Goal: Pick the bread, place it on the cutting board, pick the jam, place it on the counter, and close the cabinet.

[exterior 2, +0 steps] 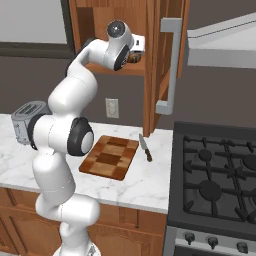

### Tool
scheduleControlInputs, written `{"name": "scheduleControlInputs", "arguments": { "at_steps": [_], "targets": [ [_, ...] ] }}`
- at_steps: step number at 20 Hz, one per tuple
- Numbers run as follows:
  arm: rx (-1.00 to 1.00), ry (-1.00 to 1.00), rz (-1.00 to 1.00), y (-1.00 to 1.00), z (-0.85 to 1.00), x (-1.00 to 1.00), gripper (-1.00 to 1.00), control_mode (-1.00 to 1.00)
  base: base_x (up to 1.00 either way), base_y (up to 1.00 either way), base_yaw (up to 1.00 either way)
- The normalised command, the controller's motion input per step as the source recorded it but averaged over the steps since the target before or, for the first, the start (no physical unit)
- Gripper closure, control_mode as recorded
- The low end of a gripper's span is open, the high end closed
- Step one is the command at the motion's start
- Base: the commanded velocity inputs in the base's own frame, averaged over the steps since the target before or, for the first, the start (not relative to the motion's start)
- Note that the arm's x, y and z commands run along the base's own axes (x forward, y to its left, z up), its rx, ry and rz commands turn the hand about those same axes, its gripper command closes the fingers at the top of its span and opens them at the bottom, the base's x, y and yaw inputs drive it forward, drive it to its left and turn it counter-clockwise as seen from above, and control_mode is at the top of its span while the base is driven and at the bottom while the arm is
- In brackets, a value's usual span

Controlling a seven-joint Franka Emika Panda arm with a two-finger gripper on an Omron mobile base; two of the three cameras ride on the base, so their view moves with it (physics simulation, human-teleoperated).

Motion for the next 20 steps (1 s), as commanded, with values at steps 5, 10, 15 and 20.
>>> {"name": "scheduleControlInputs", "arguments": {
  "at_steps": [5, 10, 15, 20],
  "targets": [
    [0.0, 0.0, 0.0, 0.0, -0.06, 0.04, -1.0, -1.0, 0.0, 0.0, 0.0],
    [0.0, 0.0, 0.0, 0.0, -0.09, 0.05, -1.0, -1.0, 0.0, 0.0, 0.0],
    [0.0, 0.0, 0.0, 0.0, -0.05, 0.08, -1.0, -1.0, 0.0, 0.0, 0.0],
    [0.0, 0.0, 0.0, 0.0, -0.03, 0.1, -1.0, -1.0, 0.0, 0.0, 0.0]
  ]
}}
